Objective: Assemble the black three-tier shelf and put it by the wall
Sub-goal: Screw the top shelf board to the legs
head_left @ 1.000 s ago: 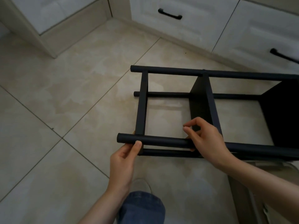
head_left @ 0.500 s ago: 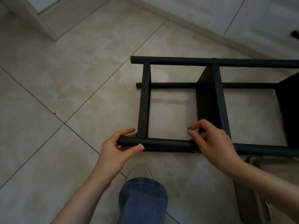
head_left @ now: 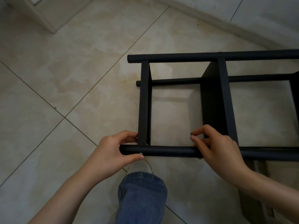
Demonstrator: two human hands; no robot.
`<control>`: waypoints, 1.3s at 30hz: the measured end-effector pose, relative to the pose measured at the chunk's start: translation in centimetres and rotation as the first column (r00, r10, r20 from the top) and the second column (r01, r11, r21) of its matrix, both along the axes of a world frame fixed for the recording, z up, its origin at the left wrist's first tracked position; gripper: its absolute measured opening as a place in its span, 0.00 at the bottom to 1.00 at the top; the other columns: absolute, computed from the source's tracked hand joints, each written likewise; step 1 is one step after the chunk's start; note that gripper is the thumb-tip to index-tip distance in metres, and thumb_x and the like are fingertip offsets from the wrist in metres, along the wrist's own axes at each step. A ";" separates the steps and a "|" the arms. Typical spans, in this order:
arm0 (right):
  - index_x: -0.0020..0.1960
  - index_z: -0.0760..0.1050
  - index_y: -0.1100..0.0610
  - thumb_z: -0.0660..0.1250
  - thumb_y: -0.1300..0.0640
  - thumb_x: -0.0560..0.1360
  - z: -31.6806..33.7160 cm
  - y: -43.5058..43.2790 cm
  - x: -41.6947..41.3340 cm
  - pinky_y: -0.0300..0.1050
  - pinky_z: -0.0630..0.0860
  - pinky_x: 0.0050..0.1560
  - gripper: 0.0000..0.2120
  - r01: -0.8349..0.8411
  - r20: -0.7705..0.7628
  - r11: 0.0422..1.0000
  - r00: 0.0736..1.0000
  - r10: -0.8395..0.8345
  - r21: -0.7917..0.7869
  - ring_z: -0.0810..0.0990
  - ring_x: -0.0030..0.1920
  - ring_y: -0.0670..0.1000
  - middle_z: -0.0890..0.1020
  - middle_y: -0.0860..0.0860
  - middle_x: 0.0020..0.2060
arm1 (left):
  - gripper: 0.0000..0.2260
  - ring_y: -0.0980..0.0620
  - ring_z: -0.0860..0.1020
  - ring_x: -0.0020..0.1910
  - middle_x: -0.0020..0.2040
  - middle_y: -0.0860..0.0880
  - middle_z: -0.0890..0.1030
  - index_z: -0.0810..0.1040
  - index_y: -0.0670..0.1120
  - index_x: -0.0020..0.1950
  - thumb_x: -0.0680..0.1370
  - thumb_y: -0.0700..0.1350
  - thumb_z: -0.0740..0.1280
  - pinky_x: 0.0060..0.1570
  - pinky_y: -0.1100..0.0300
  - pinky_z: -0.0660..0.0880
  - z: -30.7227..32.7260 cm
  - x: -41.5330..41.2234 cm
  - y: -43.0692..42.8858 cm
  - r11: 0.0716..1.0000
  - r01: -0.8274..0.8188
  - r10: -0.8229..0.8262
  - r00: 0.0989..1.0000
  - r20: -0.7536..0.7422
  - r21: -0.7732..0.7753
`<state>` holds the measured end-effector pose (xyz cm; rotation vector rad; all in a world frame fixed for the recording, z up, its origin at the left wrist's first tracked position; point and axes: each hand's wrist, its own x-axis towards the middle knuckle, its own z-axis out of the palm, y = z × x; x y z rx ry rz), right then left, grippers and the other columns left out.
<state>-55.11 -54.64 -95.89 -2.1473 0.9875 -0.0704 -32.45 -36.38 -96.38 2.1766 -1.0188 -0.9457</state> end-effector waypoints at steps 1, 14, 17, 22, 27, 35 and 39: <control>0.50 0.69 0.41 0.57 0.39 0.73 0.0 0.0 0.0 0.40 0.79 0.36 0.09 -0.005 -0.009 1.000 1.000 0.004 -0.007 0.82 0.34 0.40 0.83 0.43 0.30 | 0.30 0.74 0.74 0.60 0.58 0.67 0.79 0.74 0.63 0.63 0.64 0.54 0.81 0.60 0.73 0.72 0.1 0.2 0.0 0.999 0.045 -0.045 0.998 0.040 0.009; 0.48 0.67 0.39 0.62 0.44 0.78 -0.5 -1.1 0.8 0.33 0.76 0.34 0.03 -0.094 -0.210 0.995 0.972 0.101 0.041 0.80 0.34 0.36 0.81 0.42 0.30 | 0.35 0.53 0.42 0.82 0.83 0.60 0.47 0.55 0.54 0.82 0.79 0.60 0.66 0.78 0.65 0.43 -1.2 2.4 -1.5 0.812 0.582 -0.551 0.791 0.265 -0.051; 0.48 0.71 0.42 0.65 0.49 0.78 -1.0 -2.4 2.0 0.37 0.80 0.41 0.03 -0.101 -0.233 0.963 0.959 0.161 0.251 0.82 0.37 0.38 0.84 0.46 0.34 | 0.34 0.50 0.44 0.82 0.83 0.57 0.50 0.58 0.52 0.82 0.79 0.60 0.65 0.79 0.62 0.46 -1.8 2.4 -1.3 0.814 0.575 -0.536 0.798 0.276 -0.080; 0.46 0.76 0.43 0.69 0.54 0.78 -1.5 -3.0 4.8 0.30 0.75 0.43 0.06 -0.233 -0.160 0.897 0.937 0.311 0.375 0.81 0.42 0.37 0.83 0.43 0.41 | 0.34 0.49 0.45 0.82 0.83 0.56 0.51 0.57 0.53 0.82 0.80 0.61 0.63 0.79 0.59 0.47 -2.1 2.2 -1.2 0.809 0.585 -0.537 0.775 0.334 -0.060; 0.53 0.83 0.54 0.70 0.59 0.77 -2.5 -2.3 9.3 0.35 0.80 0.47 0.06 -0.308 -0.045 0.802 0.923 0.383 0.512 0.83 0.42 0.43 0.85 0.47 0.41 | 0.34 0.47 0.46 0.83 0.83 0.54 0.52 0.57 0.50 0.82 0.80 0.62 0.61 0.79 0.58 0.48 -2.1 2.0 -1.1 0.809 0.584 -0.525 0.767 0.369 -0.064; 0.40 0.83 0.56 0.69 0.63 0.76 -3.9 -0.7 11.8 0.32 0.79 0.40 0.08 -0.275 0.093 0.684 0.952 0.291 0.676 0.82 0.34 0.40 0.84 0.44 0.29 | 0.34 0.46 0.47 0.82 0.83 0.53 0.52 0.57 0.46 0.82 0.80 0.61 0.62 0.79 0.61 0.48 -2.3 1.7 -1.1 0.812 0.576 -0.508 0.775 0.376 -0.090; 0.32 0.81 0.51 0.70 0.66 0.73 -4.1 -0.3 11.9 0.37 0.79 0.42 0.14 -0.293 0.125 0.673 0.949 0.288 0.679 0.82 0.34 0.44 0.84 0.49 0.29 | 0.35 0.47 0.47 0.82 0.83 0.53 0.52 0.56 0.47 0.82 0.80 0.61 0.62 0.79 0.61 0.48 -2.4 1.8 -1.1 0.817 0.569 -0.503 0.783 0.366 -0.094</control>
